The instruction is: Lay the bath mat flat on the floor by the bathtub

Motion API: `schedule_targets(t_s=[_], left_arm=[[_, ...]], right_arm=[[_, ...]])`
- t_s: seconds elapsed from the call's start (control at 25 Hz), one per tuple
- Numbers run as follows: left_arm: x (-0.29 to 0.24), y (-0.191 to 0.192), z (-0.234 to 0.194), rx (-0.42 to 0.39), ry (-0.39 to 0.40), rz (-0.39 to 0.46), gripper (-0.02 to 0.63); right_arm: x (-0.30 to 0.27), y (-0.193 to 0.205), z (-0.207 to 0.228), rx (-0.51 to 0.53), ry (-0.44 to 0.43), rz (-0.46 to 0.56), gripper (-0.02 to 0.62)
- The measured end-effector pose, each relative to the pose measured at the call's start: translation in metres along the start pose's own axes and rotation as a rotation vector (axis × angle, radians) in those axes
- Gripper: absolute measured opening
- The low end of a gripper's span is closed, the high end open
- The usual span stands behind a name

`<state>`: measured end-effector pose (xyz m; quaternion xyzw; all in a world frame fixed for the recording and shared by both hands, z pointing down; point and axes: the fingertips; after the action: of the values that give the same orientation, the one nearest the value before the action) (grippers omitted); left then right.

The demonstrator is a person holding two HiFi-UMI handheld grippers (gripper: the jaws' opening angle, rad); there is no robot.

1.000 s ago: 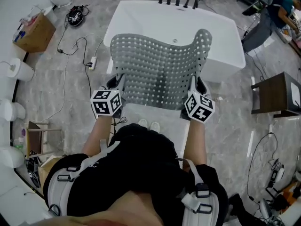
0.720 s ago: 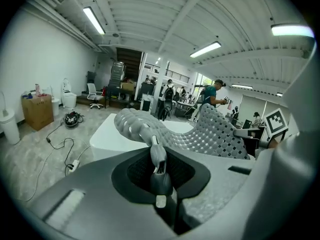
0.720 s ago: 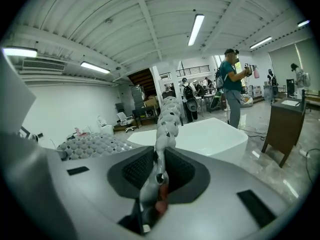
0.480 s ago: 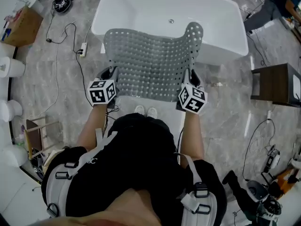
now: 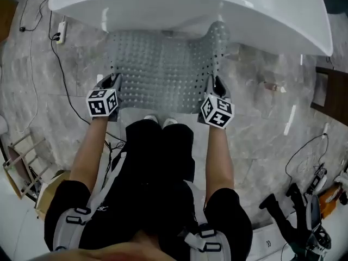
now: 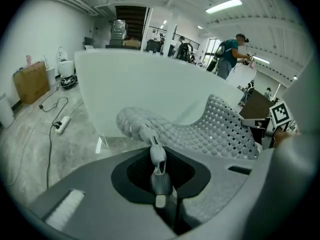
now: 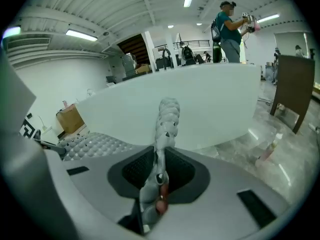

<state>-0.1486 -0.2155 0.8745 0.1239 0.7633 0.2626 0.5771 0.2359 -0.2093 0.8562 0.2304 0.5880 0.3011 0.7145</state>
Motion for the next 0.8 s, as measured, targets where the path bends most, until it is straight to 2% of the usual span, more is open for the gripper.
schedule_targets(t_s=[0.16,0.28,0.36,0.44,0.52,0.6,0.68,0.8], left_arm=[[-0.161,0.077,-0.055,0.014,-0.023,-0.016,0.051],[-0.249,0.113,-0.084,-0.021,-0.038,-0.026,0.059],[-0.293,0.131,-0.098,-0.022,-0.045,-0.058,0.069],[-0.322,0.154,-0.110,0.025,-0.052,-0.126,0.081],[-0.338,0.174,-0.121,0.074,-0.069,-0.215,0.113],[-0.344,0.184,-0.128,0.075,-0.088,-0.272,0.153],[-0.345,0.183,-0.132,0.057,-0.104,-0.269,0.191],[-0.333,0.174,-0.144,0.063,-0.155,-0.210,0.218]], right_arm=[[-0.140,0.087,0.041,-0.008,0.013,-0.010,0.072],[-0.220,0.146,0.070,-0.013,0.053,-0.050,0.074],[-0.258,0.183,0.086,0.009,0.095,-0.112,0.074],[-0.277,0.220,0.103,0.001,0.144,-0.207,0.077],[-0.283,0.248,0.121,-0.076,0.174,-0.296,0.090],[-0.285,0.260,0.134,-0.163,0.161,-0.367,0.103],[-0.285,0.258,0.140,-0.174,0.148,-0.393,0.150],[-0.276,0.243,0.147,-0.118,0.171,-0.336,0.204]])
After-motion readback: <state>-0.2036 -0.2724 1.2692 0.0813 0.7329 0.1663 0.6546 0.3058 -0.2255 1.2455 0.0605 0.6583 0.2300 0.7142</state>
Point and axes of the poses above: the fingertips, and each gripper's own axes: x backward along the fingers, z to its right, y out of its underside, and after that the axes turned 5 degrees about -z, right-handed
